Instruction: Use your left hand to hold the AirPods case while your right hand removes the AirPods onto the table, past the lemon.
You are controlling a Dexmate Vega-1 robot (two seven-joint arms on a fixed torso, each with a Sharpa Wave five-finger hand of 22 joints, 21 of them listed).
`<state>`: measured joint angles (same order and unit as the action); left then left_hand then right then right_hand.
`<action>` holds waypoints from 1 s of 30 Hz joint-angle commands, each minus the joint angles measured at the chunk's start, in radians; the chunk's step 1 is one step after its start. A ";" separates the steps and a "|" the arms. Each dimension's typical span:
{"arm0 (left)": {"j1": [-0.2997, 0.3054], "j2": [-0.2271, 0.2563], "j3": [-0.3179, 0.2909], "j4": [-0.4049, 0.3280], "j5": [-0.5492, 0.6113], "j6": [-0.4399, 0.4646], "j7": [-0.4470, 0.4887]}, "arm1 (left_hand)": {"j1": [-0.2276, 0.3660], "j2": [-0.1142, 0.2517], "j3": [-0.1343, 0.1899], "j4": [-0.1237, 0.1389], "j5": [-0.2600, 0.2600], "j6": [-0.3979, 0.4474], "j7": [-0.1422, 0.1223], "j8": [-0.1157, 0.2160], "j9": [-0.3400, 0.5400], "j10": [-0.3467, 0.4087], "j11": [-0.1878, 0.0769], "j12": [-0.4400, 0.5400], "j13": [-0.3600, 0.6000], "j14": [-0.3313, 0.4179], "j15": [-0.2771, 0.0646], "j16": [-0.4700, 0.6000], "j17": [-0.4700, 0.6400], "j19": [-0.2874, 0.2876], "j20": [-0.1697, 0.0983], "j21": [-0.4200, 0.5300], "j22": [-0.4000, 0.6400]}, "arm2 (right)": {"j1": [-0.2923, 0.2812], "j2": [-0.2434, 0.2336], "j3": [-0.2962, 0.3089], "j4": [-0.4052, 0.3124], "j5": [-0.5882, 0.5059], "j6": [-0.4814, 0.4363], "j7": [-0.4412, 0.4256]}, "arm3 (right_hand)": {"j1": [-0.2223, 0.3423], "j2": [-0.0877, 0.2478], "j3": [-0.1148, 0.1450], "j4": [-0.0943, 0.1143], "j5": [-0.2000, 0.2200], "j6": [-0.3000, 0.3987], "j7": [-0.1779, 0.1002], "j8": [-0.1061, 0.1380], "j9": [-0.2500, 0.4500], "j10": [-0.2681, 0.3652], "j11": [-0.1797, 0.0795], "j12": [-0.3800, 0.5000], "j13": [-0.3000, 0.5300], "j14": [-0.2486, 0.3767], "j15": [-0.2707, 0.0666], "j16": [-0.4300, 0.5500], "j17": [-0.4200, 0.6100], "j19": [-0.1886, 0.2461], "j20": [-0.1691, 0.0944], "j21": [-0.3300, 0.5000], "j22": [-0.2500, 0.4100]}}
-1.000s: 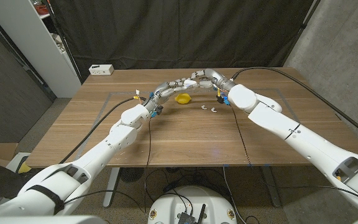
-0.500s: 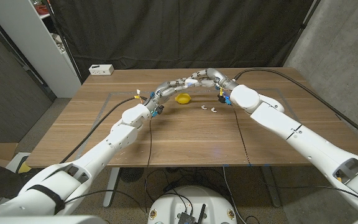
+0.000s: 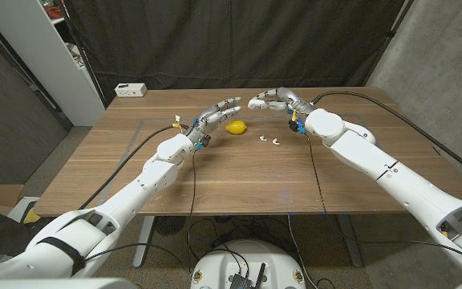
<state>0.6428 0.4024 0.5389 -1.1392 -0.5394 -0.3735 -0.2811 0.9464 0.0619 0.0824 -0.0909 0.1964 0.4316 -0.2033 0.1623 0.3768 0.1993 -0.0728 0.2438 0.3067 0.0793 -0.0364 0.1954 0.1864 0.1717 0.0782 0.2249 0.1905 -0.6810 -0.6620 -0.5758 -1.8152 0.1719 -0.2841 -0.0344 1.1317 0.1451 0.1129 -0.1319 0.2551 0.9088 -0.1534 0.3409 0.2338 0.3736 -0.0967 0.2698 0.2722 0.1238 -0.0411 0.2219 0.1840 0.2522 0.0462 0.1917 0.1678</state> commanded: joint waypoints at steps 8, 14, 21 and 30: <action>0.017 0.047 -0.026 -0.048 0.026 -0.046 0.022 | -0.028 -0.014 -0.017 0.006 0.004 -0.031 -0.013 0.013 -0.022 -0.026 -0.008 -0.007 0.000 -0.026 -0.022 -0.007 0.003 -0.021 0.002 -0.010 0.002 | 0.030 -0.088 0.005 -0.058 0.103 -0.262 0.024 | 0.007 0.012 0.011 -0.001 -0.013 0.073 0.092 0.024 0.152 -0.015 0.015 -0.012 0.009 -0.015 -0.039 -0.006 0.007 0.001 0.003 -0.001 0.002; 0.023 0.061 -0.035 -0.067 0.032 -0.065 0.028 | -0.036 -0.017 -0.022 0.007 0.005 -0.019 -0.014 0.022 -0.036 -0.032 -0.013 -0.008 0.000 -0.041 -0.021 -0.010 0.002 -0.043 0.009 -0.018 0.001 | 0.045 -0.099 -0.015 -0.051 0.115 -0.302 0.028 | -0.004 0.038 0.022 0.017 -0.026 0.040 0.084 0.026 0.183 -0.039 0.004 -0.023 0.014 -0.038 -0.047 -0.009 0.013 -0.028 0.002 -0.008 0.003; 0.036 0.082 -0.043 -0.102 0.050 -0.069 0.053 | -0.038 -0.018 -0.025 0.007 0.005 -0.011 -0.014 0.026 -0.046 -0.038 -0.015 -0.009 -0.002 -0.053 -0.020 -0.013 0.001 -0.060 0.008 -0.025 -0.001 | 0.057 -0.106 -0.044 -0.036 0.111 -0.328 0.029 | -0.014 0.042 0.031 0.029 -0.041 0.032 0.074 0.035 0.209 -0.073 -0.008 -0.037 0.019 -0.066 -0.054 -0.014 0.016 -0.045 -0.001 -0.008 0.004; 0.045 0.091 -0.049 -0.122 0.060 -0.078 0.068 | -0.044 -0.019 -0.029 0.007 0.004 0.004 -0.014 0.030 -0.062 -0.053 -0.015 -0.015 -0.008 -0.074 -0.023 -0.016 -0.003 -0.071 0.011 -0.028 -0.004 | 0.049 -0.108 -0.066 -0.018 0.086 -0.328 -0.002 | -0.021 0.033 0.038 0.033 -0.054 0.037 0.048 0.051 0.241 -0.109 -0.027 -0.052 0.021 -0.111 -0.046 -0.025 0.012 -0.060 -0.002 -0.007 0.003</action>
<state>0.6694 0.4672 0.5035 -1.2151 -0.4954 -0.4393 -0.2360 0.9116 0.0430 0.0577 -0.0829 0.1963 0.4268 -0.2173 0.1819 0.3160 0.1565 -0.0878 0.2360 0.2984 0.0153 -0.0317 0.1807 0.1818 0.1055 0.0876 0.2016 0.1858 -0.6337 -0.7607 -0.6137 -1.8538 0.2745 -0.5674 -0.0121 1.1172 0.1832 0.1375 -0.1104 0.2050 0.8962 -0.1416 0.3411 0.2338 0.2756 -0.1221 0.2215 0.2906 0.0243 -0.0293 0.2022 0.1953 0.1982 0.0462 0.1847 0.1702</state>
